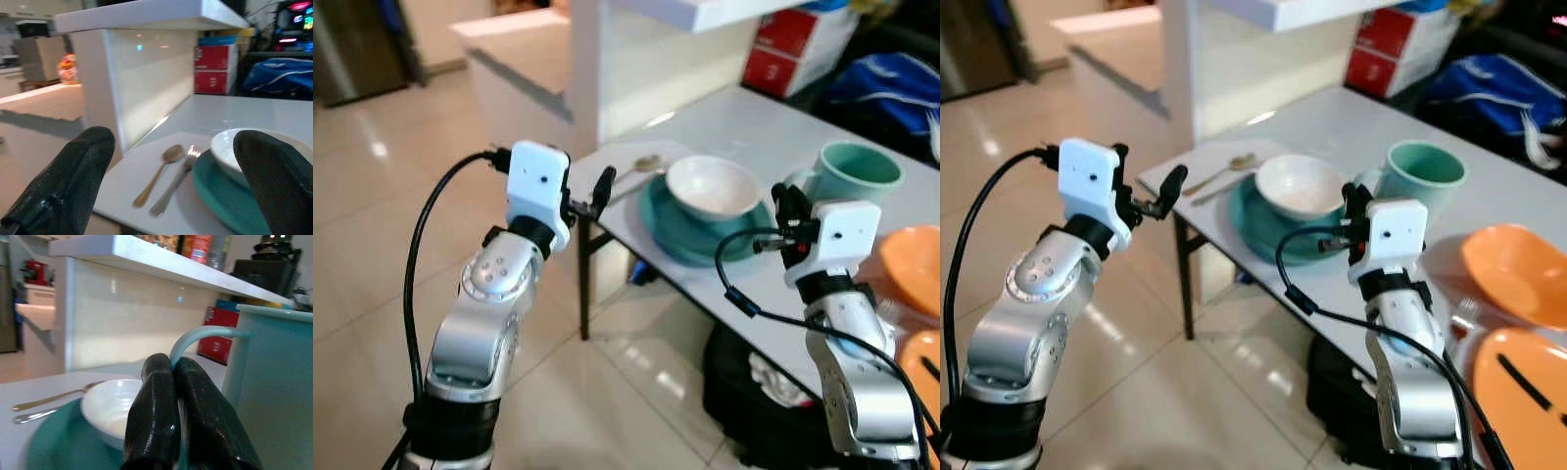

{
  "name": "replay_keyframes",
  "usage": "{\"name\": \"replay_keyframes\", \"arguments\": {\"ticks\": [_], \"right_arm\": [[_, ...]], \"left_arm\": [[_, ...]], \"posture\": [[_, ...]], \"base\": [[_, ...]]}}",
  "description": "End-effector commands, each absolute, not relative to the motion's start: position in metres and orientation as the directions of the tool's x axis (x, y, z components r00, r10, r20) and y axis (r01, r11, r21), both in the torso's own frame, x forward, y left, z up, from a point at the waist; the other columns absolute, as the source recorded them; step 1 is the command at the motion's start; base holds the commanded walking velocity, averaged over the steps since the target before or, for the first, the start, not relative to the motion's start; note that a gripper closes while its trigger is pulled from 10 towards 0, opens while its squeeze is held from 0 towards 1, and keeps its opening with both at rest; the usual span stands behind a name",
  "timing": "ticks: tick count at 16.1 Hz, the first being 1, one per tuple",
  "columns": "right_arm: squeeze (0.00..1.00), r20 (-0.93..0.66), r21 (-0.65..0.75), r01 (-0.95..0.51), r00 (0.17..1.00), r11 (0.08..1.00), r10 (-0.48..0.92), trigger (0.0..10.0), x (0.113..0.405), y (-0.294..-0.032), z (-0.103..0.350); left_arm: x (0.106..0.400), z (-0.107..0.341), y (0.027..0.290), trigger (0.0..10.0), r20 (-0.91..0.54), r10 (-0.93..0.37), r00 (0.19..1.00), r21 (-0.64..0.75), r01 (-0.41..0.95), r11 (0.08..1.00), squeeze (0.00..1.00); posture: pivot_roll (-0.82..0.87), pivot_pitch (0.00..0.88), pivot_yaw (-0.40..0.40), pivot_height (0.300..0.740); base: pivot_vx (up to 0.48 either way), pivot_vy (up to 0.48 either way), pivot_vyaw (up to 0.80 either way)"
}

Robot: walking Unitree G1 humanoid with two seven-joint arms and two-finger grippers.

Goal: Setting the table

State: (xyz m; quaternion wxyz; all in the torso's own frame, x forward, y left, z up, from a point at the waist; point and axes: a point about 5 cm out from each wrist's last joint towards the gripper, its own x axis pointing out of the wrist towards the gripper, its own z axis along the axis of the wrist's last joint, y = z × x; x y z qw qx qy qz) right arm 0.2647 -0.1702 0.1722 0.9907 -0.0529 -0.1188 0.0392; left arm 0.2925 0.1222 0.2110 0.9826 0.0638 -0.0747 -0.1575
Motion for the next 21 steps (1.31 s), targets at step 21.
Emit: {"name": "replay_keyframes", "arguments": {"ticks": [21], "right_arm": [[0.00, 0.250, 0.031, -0.082, 0.965, 0.996, 0.072, 10.0, 0.277, -0.184, 0.188]], "left_arm": [[0.277, 0.217, 0.104, 10.0, 0.137, -0.503, 0.853, 0.166, 0.481, 0.861, 0.00]], "posture": [[0.07, 0.065, -0.053, 0.740]], "base": [[0.248, 0.000, -0.10]]}}
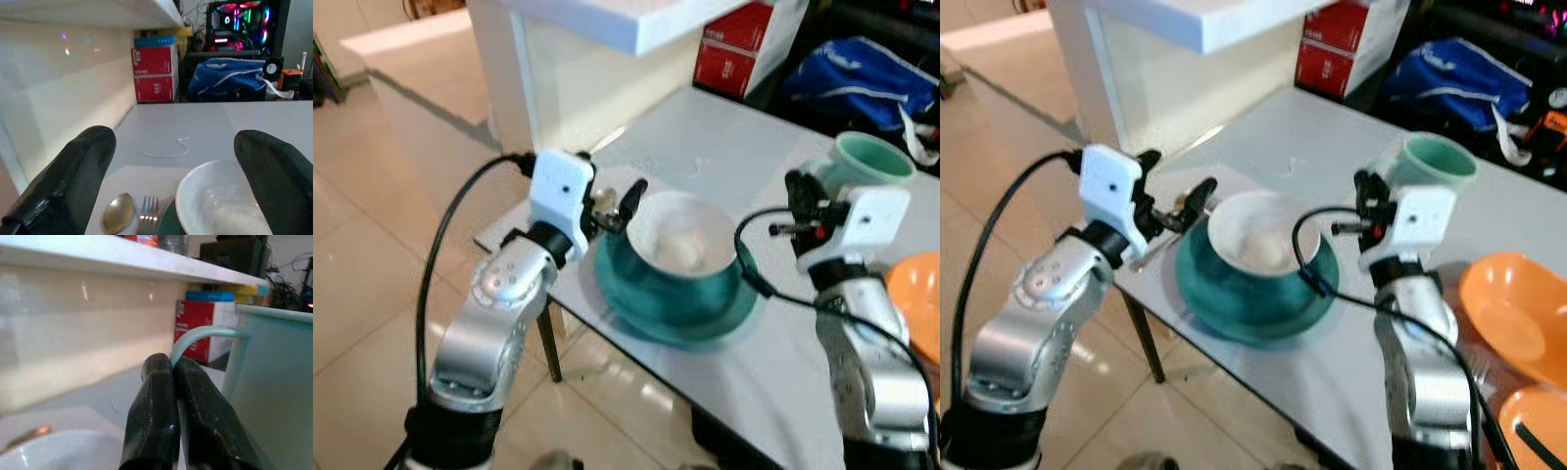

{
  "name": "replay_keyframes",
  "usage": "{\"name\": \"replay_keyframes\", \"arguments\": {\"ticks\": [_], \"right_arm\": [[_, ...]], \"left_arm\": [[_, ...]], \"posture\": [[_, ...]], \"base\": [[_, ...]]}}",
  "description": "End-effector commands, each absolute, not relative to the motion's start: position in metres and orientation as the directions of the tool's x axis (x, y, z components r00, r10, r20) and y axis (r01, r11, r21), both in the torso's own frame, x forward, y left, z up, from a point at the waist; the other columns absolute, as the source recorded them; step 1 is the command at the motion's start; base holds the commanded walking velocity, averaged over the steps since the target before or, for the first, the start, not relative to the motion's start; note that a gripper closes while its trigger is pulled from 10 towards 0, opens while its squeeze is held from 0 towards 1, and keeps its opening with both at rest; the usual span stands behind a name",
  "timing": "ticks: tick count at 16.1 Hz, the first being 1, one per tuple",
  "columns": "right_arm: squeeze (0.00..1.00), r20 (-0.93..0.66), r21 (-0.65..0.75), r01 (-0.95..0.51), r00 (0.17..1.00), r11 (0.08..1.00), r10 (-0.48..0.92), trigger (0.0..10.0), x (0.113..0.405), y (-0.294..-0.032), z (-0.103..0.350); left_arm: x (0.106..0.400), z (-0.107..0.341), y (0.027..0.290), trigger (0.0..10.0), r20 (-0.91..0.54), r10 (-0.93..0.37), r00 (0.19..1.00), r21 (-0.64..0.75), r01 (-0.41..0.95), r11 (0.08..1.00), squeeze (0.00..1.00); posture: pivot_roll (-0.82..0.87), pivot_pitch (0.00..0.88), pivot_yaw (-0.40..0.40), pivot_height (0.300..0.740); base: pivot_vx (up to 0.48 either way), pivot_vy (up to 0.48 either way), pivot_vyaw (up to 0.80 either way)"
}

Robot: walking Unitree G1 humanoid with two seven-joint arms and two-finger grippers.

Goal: Setting the table

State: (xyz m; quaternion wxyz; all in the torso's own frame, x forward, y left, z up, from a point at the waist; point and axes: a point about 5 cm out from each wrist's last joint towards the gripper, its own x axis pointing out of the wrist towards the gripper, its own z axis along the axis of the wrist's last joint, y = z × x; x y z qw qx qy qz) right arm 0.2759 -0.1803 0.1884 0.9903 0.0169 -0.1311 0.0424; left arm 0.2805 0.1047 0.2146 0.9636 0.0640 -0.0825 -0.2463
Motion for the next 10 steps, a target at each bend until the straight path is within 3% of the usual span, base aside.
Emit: {"name": "replay_keyframes", "arguments": {"ticks": [1, 7, 10], "right_arm": [[0.00, 0.243, 0.083, -0.078, 0.969, 0.994, 0.056, 10.0, 0.285, -0.190, 0.187], [0.00, 0.184, -0.006, -0.147, 0.972, 0.989, 0.146, 10.0, 0.319, -0.202, 0.163], [0.00, 0.115, 0.091, -0.119, 0.987, 0.989, 0.109, 10.0, 0.339, -0.217, 0.145]], "left_arm": [[0.275, 0.216, 0.102, 10.0, 0.129, -0.523, 0.842, 0.164, 0.502, 0.849, 0.00], [0.266, 0.221, 0.098, 10.0, 0.115, -0.606, 0.787, 0.181, 0.583, 0.792, 0.00], [0.262, 0.223, 0.096, 10.0, 0.105, -0.651, 0.752, 0.182, 0.629, 0.756, 0.00]], "posture": [[0.07, 0.069, -0.051, 0.740], [0.08, 0.083, -0.058, 0.740], [0.09, 0.081, -0.055, 0.740]], "base": [[0.000, 0.000, 0.00], [0.000, 0.000, 0.00], [0.000, 0.000, 0.00]]}}
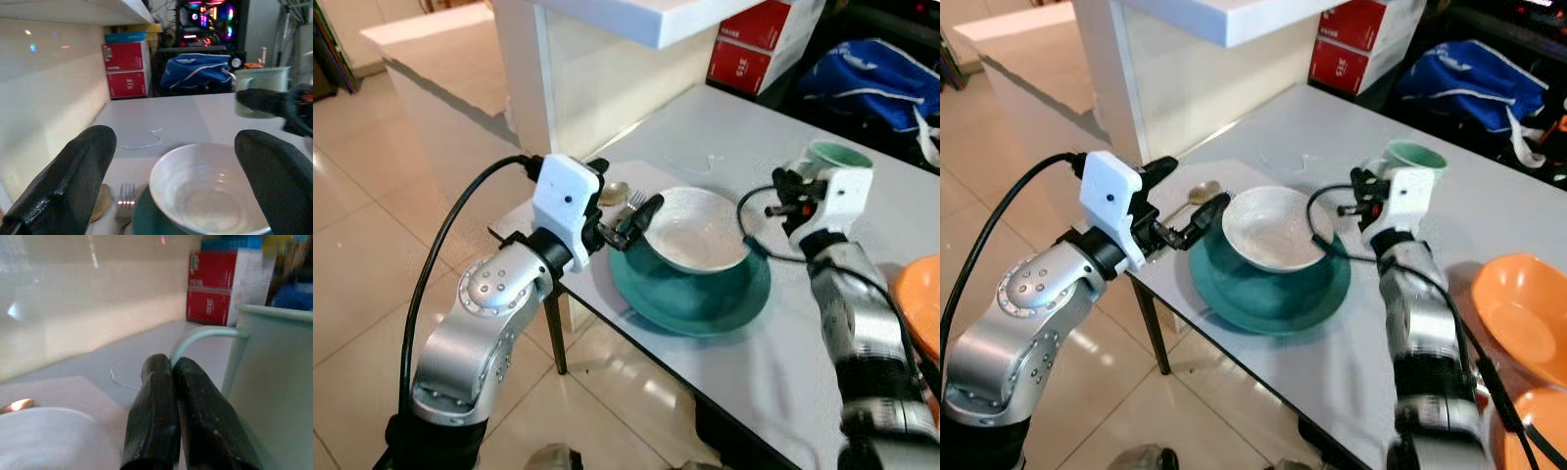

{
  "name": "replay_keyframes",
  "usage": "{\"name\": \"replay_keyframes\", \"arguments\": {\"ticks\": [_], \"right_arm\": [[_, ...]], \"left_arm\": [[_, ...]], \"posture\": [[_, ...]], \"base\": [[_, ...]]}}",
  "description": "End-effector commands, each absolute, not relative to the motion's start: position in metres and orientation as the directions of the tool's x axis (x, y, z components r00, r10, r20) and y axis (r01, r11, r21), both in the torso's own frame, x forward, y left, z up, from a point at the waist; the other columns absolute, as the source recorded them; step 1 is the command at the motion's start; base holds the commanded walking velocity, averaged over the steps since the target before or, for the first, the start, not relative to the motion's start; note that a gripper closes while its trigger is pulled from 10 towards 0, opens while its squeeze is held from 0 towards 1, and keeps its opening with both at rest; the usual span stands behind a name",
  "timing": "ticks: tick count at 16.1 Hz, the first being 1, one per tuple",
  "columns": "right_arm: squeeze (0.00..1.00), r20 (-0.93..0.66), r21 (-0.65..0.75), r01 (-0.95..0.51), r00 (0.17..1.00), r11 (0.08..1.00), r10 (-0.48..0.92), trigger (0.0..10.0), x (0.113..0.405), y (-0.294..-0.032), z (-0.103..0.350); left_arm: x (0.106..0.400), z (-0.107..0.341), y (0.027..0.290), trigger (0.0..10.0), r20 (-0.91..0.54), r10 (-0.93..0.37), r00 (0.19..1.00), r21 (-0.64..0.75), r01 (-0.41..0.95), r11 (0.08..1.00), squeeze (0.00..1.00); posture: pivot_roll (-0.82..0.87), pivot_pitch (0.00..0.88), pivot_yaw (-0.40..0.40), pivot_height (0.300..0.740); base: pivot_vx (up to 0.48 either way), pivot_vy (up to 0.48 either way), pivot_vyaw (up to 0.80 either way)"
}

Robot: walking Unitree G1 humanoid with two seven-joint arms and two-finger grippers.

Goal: Setting the table

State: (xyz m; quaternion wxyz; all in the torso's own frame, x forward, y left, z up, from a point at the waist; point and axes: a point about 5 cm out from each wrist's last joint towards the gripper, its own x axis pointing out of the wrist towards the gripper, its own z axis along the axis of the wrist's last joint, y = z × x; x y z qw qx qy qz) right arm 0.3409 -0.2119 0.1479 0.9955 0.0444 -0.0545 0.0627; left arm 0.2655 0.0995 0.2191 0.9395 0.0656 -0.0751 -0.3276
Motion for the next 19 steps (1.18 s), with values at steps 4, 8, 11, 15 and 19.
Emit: {"name": "replay_keyframes", "arguments": {"ticks": [4, 8, 11, 15, 19], "right_arm": [[0.00, 0.075, 0.104, -0.078, 0.995, 0.991, 0.070, 10.0, 0.340, -0.228, 0.129], [0.00, 0.046, 0.111, -0.038, 0.998, 0.993, 0.033, 10.0, 0.337, -0.241, 0.119], [0.00, 0.031, 0.135, -0.030, 0.999, 0.990, 0.026, 10.0, 0.335, -0.245, 0.115], [1.00, 0.020, 0.166, -0.030, 0.999, 0.986, 0.027, 10.0, 0.333, -0.247, 0.113], [1.00, 0.009, 0.174, -0.012, 1.000, 0.985, 0.010, 10.0, 0.327, -0.252, 0.107]], "left_arm": [[0.252, 0.216, 0.090, 10.0, 0.042, -0.723, 0.690, 0.182, 0.706, 0.684, 0.00], [0.250, 0.214, 0.087, 10.0, 0.021, -0.744, 0.668, 0.179, 0.730, 0.660, 0.00], [0.249, 0.213, 0.087, 10.0, 0.010, -0.755, 0.655, 0.177, 0.742, 0.646, 0.00], [0.249, 0.213, 0.086, 10.0, 0.010, -0.757, 0.653, 0.174, 0.744, 0.645, 0.00], [0.249, 0.213, 0.085, 10.0, 0.009, -0.760, 0.649, 0.171, 0.748, 0.641, 0.00]], "posture": [[0.09, 0.071, -0.054, 0.740], [0.10, 0.069, -0.054, 0.740], [0.09, 0.066, -0.050, 0.740], [0.09, 0.070, -0.053, 0.740], [0.09, 0.072, -0.050, 0.740]], "base": [[0.000, 0.000, 0.00], [0.000, 0.000, 0.00], [0.000, 0.000, 0.00], [0.000, 0.000, 0.00], [0.000, 0.000, 0.00]]}}
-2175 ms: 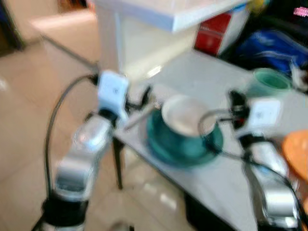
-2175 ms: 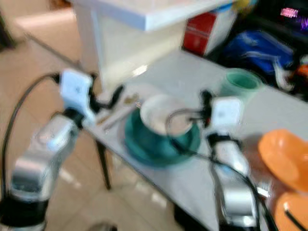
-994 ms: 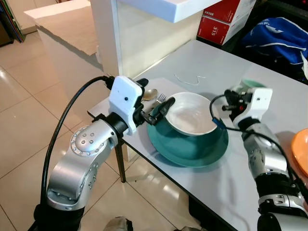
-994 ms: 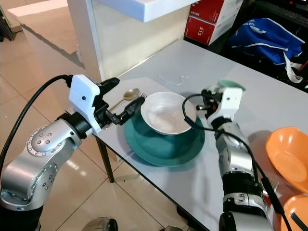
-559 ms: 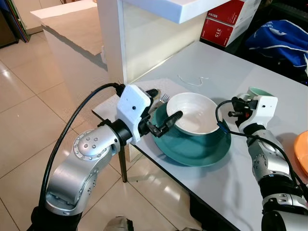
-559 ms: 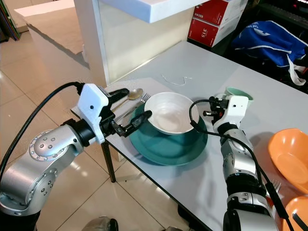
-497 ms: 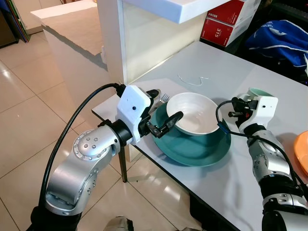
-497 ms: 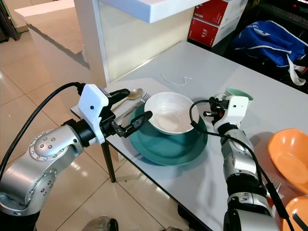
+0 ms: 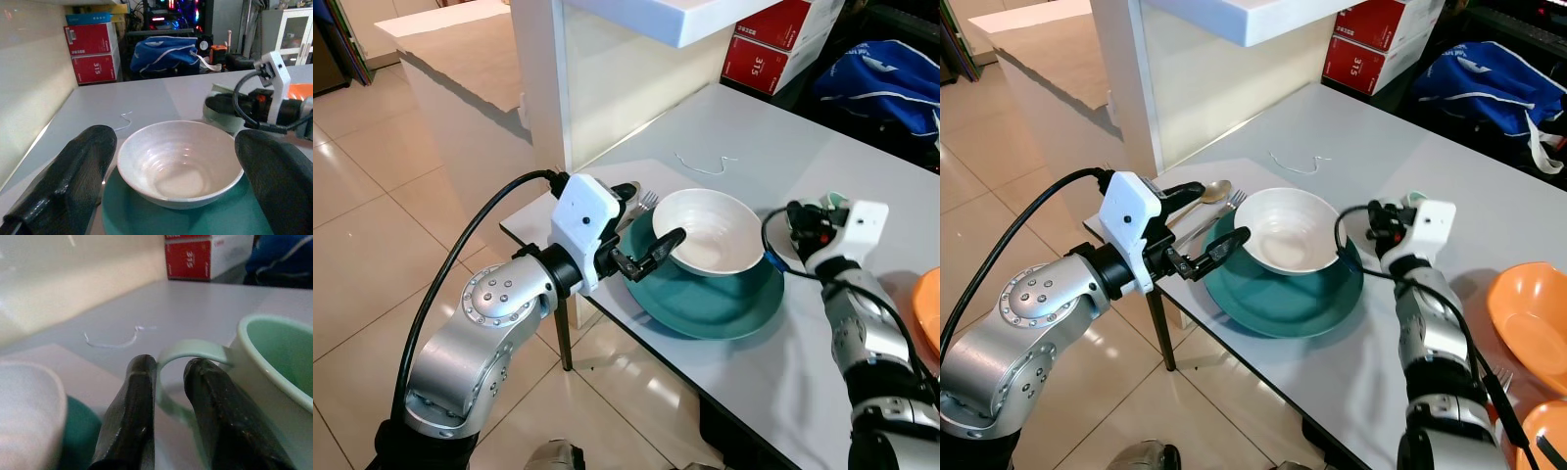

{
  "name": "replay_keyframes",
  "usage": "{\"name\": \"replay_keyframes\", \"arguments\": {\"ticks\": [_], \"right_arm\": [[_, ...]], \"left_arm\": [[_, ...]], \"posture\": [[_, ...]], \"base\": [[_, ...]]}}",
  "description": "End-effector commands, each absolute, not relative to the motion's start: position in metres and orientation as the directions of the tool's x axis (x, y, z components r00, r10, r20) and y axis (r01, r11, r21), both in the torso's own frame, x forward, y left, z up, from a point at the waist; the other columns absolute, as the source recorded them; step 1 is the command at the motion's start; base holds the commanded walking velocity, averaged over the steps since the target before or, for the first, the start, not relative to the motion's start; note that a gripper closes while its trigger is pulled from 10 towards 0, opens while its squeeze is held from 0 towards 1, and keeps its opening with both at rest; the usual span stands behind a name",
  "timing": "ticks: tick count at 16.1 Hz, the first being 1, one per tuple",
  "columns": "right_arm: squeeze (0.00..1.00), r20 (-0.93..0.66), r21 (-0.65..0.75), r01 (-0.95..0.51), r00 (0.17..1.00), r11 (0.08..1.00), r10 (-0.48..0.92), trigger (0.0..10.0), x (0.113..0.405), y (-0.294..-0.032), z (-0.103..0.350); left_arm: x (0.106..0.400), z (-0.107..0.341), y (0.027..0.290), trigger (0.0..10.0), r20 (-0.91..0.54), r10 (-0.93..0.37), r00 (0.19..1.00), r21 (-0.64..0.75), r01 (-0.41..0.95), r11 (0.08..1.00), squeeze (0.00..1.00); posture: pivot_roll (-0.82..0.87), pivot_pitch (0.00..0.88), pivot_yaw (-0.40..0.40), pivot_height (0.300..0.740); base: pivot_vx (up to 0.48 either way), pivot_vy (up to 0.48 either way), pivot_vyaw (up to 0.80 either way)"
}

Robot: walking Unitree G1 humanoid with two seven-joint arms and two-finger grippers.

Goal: Setting the table

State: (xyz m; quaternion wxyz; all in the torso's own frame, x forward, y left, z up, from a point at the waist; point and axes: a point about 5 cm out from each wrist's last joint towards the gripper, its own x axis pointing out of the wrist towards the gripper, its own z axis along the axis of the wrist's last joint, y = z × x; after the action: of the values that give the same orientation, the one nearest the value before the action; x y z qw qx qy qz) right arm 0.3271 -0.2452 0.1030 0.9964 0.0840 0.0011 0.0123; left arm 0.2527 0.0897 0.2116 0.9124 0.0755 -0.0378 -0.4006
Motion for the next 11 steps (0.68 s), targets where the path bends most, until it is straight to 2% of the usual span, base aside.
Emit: {"name": "replay_keyframes", "arguments": {"ticks": [1, 5, 6, 7, 11], "right_arm": [[1.00, -0.003, 0.163, 0.009, 1.000, 0.987, -0.009, 10.0, 0.323, -0.254, 0.104], [1.00, -0.027, 0.127, 0.029, 0.999, 0.991, -0.026, 10.0, 0.315, -0.255, 0.097], [0.92, -0.034, 0.118, 0.031, 0.999, 0.993, -0.027, 10.0, 0.313, -0.254, 0.095], [0.00, -0.033, 0.113, 0.040, 0.999, 0.993, -0.036, 10.0, 0.312, -0.253, 0.094], [0.00, -0.029, 0.119, 0.052, 0.998, 0.992, -0.049, 10.0, 0.310, -0.252, 0.093]], "left_arm": [[0.249, 0.213, 0.085, 10.0, 0.009, -0.761, 0.648, 0.170, 0.749, 0.640, 0.00], [0.249, 0.212, 0.084, 10.0, 0.005, -0.764, 0.645, 0.167, 0.752, 0.637, 0.00], [0.249, 0.211, 0.083, 10.0, 0.005, -0.765, 0.644, 0.167, 0.754, 0.636, 0.00], [0.250, 0.211, 0.083, 10.0, 0.006, -0.766, 0.643, 0.168, 0.754, 0.635, 0.00], [0.251, 0.212, 0.084, 10.0, 0.006, -0.764, 0.645, 0.172, 0.752, 0.636, 0.00]], "posture": [[0.09, 0.073, -0.050, 0.740], [0.08, 0.073, -0.046, 0.740], [0.08, 0.072, -0.046, 0.740], [0.08, 0.072, -0.046, 0.740], [0.08, 0.066, -0.045, 0.740]], "base": [[0.000, 0.000, 0.00], [0.000, 0.000, 0.00], [0.000, 0.000, 0.00], [0.000, 0.000, 0.00], [0.000, 0.000, 0.00]]}}
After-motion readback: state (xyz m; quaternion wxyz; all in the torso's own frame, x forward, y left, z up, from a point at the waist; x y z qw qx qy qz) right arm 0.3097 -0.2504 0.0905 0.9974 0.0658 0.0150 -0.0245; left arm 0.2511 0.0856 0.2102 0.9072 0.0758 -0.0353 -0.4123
